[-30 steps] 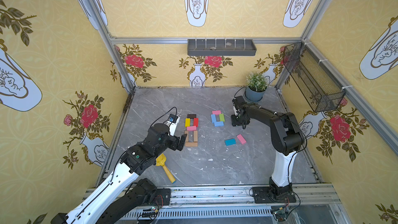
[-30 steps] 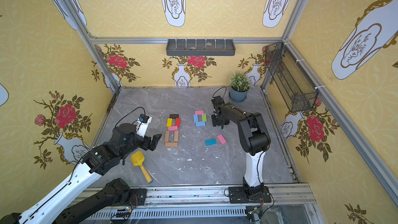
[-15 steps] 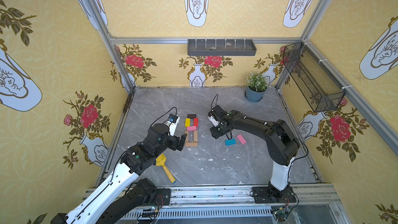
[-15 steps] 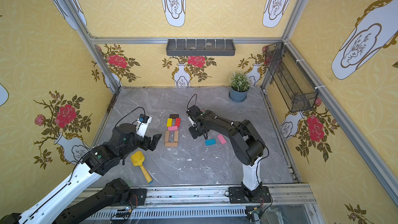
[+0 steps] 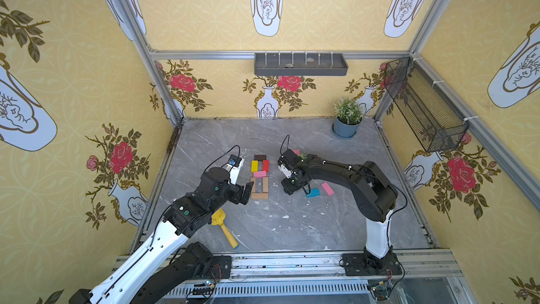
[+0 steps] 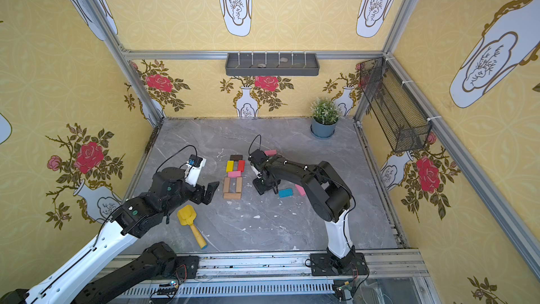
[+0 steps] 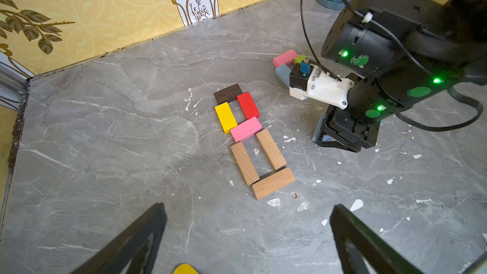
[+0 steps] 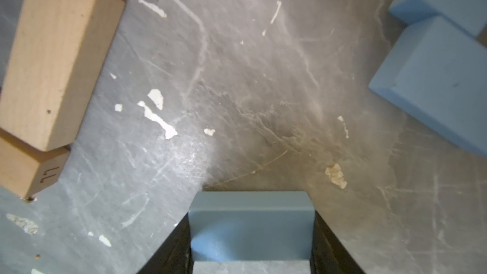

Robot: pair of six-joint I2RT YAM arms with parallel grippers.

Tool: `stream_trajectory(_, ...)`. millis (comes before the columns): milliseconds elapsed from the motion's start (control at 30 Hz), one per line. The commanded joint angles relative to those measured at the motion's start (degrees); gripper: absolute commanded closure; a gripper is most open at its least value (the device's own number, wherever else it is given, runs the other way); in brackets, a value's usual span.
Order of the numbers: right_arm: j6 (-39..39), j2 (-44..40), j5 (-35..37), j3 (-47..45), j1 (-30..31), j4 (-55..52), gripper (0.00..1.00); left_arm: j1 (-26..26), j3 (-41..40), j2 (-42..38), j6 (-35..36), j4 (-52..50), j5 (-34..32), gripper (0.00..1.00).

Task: Assemble the number 8 with building blocks
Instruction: Assemble the building block at the center of the board.

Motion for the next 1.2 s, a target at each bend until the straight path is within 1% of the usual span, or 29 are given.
stream_trajectory(0, 0.82, -0.37, 0.07, -0.06, 0.16, 1.52, 0.23, -0.04, -0.12, 0.10, 0.10, -0.64, -0.04, 0.00)
stream_trajectory(33, 1.14, -0.57, 0.07, -0.04, 0.13, 1.43, 0.18, 0.03, -0.12, 0.19, 0.10, -0.68, -0.04, 0.00)
stream_trajectory(100, 2.34, -1.29, -0.05, 0.10, 0.13, 1.31, 0.02, 0.03, -0.12, 0.12, 0.10, -0.62, -0.04, 0.00)
stream_trajectory(167, 4.75, -1.99, 0.34, 0.63, -0.08, 0.51, 0.02, -0.01, -0.12, 0.12, 0.10, -0.71, -0.04, 0.00)
stream_trajectory(233, 9.39, -2.83, 1.78, 1.46, -0.58, -0.89, 0.02, 0.01, -0.11, 0.03, 0.09, -0.71, 0.01, 0.00)
stream_trajectory(333, 20.14, -4.41, 4.72, 2.83, -1.02, -5.32, 0.02, 0.03, -0.12, -0.15, 0.10, -0.71, 0.04, 0.00)
stream_trajectory(367, 24.91, -5.10, 6.34, 3.40, -0.95, -7.19, 0.00, 0.02, -0.09, -0.15, 0.09, -0.63, -0.03, 0.00)
stream_trajectory(400, 29.85, -5.43, 7.05, 4.28, -0.86, -9.40, 0.02, 0.00, -0.11, -0.16, 0.06, -0.62, 0.11, 0.00)
stream_trajectory(467, 37.33, -5.38, 6.66, 5.98, -0.54, -12.74, 0.06, 0.03, -0.11, -0.08, 0.08, -0.53, 0.22, 0.00)
stream_trajectory(500, 40.31, -5.07, 6.37, 6.76, 0.12, -13.71, 0.07, 0.02, -0.10, -0.02, 0.10, -0.53, 0.22, 0.00)
stream_trajectory(600, 45.90, -3.03, 6.81, 9.07, 2.60, -15.52, 0.06, 0.03, 0.00, 0.13, 0.10, -0.53, 0.31, 0.00)
stream_trajectory(733, 50.85, 1.94, 8.51, 12.61, 4.89, -18.84, 0.07, 0.03, -0.09, -0.15, 0.05, -0.62, 0.22, 0.00)
stream_trajectory(800, 52.10, 3.49, 8.88, 13.05, 5.49, -18.56, 0.08, -0.02, -0.12, -0.32, 0.01, -0.53, 0.23, 0.00)
stream_trajectory(967, 54.77, 4.12, 9.28, 12.43, 5.56, -16.61, 0.13, 0.03, -0.11, -0.41, 0.01, -0.53, 0.27, 0.00)
stream_trajectory(1167, 55.39, 4.40, 8.33, 11.99, 4.53, -14.36, 0.16, 0.03, 0.00, -0.50, 0.05, -0.53, 0.33, 0.00)
